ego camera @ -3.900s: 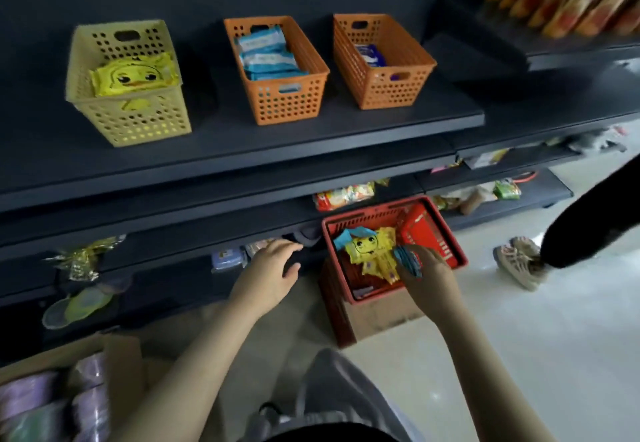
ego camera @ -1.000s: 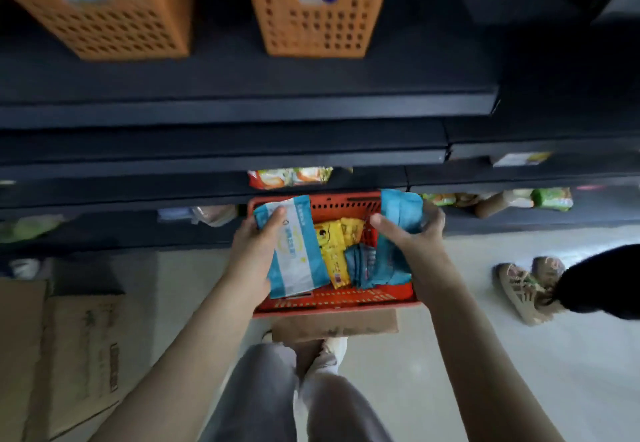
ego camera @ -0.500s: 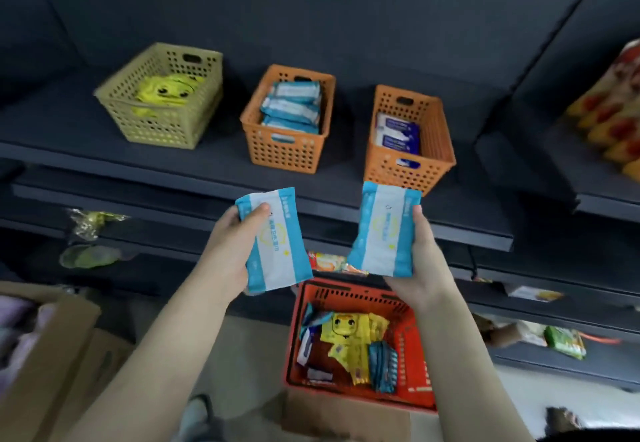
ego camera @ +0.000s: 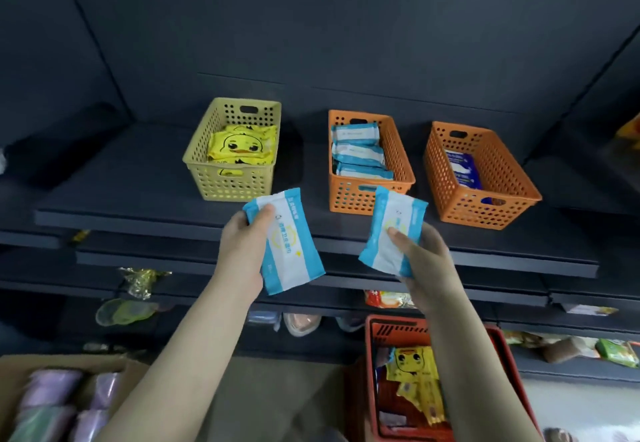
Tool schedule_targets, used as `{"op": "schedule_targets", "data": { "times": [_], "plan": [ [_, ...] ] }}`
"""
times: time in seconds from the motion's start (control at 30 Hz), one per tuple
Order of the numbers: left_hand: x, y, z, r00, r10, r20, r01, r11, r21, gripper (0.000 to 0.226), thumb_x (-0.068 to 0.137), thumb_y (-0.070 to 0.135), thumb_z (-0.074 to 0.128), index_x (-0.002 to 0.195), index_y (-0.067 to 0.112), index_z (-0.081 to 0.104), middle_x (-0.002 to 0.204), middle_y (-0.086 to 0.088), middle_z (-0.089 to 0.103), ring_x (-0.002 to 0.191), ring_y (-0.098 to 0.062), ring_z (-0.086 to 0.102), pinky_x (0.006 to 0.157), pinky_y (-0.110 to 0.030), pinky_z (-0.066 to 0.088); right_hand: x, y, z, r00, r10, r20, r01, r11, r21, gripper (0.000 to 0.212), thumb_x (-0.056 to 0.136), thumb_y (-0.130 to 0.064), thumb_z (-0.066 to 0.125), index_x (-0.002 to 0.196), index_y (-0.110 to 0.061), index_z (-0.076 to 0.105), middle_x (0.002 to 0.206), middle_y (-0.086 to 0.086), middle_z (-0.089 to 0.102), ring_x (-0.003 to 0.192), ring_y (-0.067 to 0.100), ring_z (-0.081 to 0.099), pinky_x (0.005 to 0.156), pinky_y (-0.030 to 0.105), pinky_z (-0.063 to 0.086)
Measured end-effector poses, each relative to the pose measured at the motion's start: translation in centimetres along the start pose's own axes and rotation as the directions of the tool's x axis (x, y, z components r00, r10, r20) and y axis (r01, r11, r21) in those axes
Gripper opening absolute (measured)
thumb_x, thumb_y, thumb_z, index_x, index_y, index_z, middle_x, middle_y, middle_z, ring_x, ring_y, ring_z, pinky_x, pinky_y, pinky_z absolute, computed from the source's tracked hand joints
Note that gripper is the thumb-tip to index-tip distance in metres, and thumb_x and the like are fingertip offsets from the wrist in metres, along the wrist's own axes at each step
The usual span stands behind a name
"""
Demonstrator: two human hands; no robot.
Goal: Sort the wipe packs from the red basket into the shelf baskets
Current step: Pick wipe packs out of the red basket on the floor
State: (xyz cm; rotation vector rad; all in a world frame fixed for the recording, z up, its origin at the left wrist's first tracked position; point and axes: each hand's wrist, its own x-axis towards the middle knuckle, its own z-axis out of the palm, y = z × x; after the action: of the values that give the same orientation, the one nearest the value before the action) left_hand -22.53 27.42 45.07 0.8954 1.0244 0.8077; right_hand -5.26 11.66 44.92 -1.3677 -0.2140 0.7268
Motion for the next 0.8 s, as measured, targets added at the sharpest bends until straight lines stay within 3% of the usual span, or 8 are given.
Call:
{"op": "schedule_targets", "data": {
  "times": [0.2,0.3,0.37,0.43,0.53,0.63,0.7,0.8],
  "plan": [
    [5.2,2.8,1.8,0.997,0.069,0.043,-0.071,0.997,0.039,0.006,0.09,0.033,0.067,0.087,0.028,0.067,0.089,0.011,0.074,0.092,-0.014,0.07,0.074,-0.034,0.053,4.7,-3.6,1.2,0.973,-0.22,0.077,0.232,0.938,-0.257,0.029,0.093,-0.013,0.063,0.121,-0.02,0.062,0.109,0.007,0.071,0.101,0.03,0.068,0.086,0.048,0.057],
    [8.9,4.3,3.6,0.993,0.098,0.061,-0.104,0.99,0.095,0.006,0.09,0.031,0.067,0.085,0.027,0.066,0.084,0.013,0.074,0.091,-0.013,0.069,0.084,-0.038,0.053,9.7,-6.1,1.7,0.976,-0.206,0.066,0.216,0.926,-0.31,0.04,0.091,-0.011,0.066,0.129,-0.015,0.055,0.115,0.011,0.067,0.102,0.029,0.068,0.087,0.048,0.057],
    [11.7,5.0,5.0,0.99,0.119,0.074,-0.127,0.985,0.12,0.006,0.091,0.029,0.066,0.087,0.026,0.064,0.077,0.014,0.073,0.084,-0.01,0.07,0.078,-0.036,0.054,13.6,-7.6,1.9,0.972,-0.213,0.098,0.234,0.901,-0.365,0.044,0.087,-0.007,0.07,0.128,-0.01,0.055,0.115,0.015,0.067,0.1,0.032,0.068,0.085,0.047,0.057],
    [14.2,5.5,6.5,0.987,0.138,0.086,-0.147,0.982,0.117,0.005,0.093,0.026,0.064,0.088,0.024,0.063,0.072,0.016,0.073,0.074,-0.005,0.07,0.069,-0.028,0.056,17.7,-8.7,2.3,0.956,-0.212,0.202,0.286,0.826,-0.485,0.042,0.085,-0.005,0.071,0.126,-0.009,0.059,0.11,0.014,0.07,0.094,0.028,0.069,0.077,0.037,0.058],
    [17.4,5.8,8.8,0.985,0.149,0.088,-0.159,0.979,0.127,0.006,0.094,0.023,0.063,0.088,0.023,0.062,0.075,0.013,0.073,0.068,-0.001,0.07,0.057,-0.02,0.054,23.2,-9.5,3.0,0.934,-0.1,0.344,0.325,0.642,-0.695,0.045,0.083,-0.01,0.074,0.125,-0.022,0.062,0.108,-0.002,0.067,0.087,0.007,0.067,0.064,0.015,0.052],
    [20.1,6.0,10.7,0.985,0.146,0.096,-0.161,0.972,0.171,0.004,0.093,0.025,0.064,0.09,0.023,0.063,0.087,0.007,0.072,0.078,-0.006,0.07,0.061,-0.021,0.052,27.5,-9.2,3.7,0.883,0.09,0.462,0.374,0.461,-0.805,0.048,0.081,-0.015,0.077,0.123,-0.034,0.062,0.11,-0.012,0.064,0.088,-0.002,0.064,0.073,0.016,0.053],
    [21.7,6.1,11.2,0.983,0.153,0.098,-0.169,0.967,0.188,0.005,0.092,0.026,0.065,0.088,0.023,0.063,0.082,0.009,0.073,0.077,-0.006,0.071,0.059,-0.019,0.051,29.1,-8.7,4.0,0.826,0.215,0.52,0.429,0.358,-0.829,0.049,0.081,-0.022,0.077,0.124,-0.039,0.06,0.109,-0.022,0.059,0.094,-0.01,0.057,0.08,0.013,0.048],
    [23.5,6.5,11.5,0.985,0.138,0.1,-0.156,0.968,0.195,0.007,0.091,0.026,0.067,0.087,0.022,0.064,0.075,0.013,0.074,0.073,-0.004,0.072,0.06,-0.022,0.053,30.0,-7.7,4.0,0.764,0.327,0.556,0.486,0.275,-0.83,0.051,0.08,-0.031,0.078,0.126,-0.04,0.058,0.109,-0.023,0.055,0.094,-0.011,0.051,0.076,0.005,0.04]
  ]
}}
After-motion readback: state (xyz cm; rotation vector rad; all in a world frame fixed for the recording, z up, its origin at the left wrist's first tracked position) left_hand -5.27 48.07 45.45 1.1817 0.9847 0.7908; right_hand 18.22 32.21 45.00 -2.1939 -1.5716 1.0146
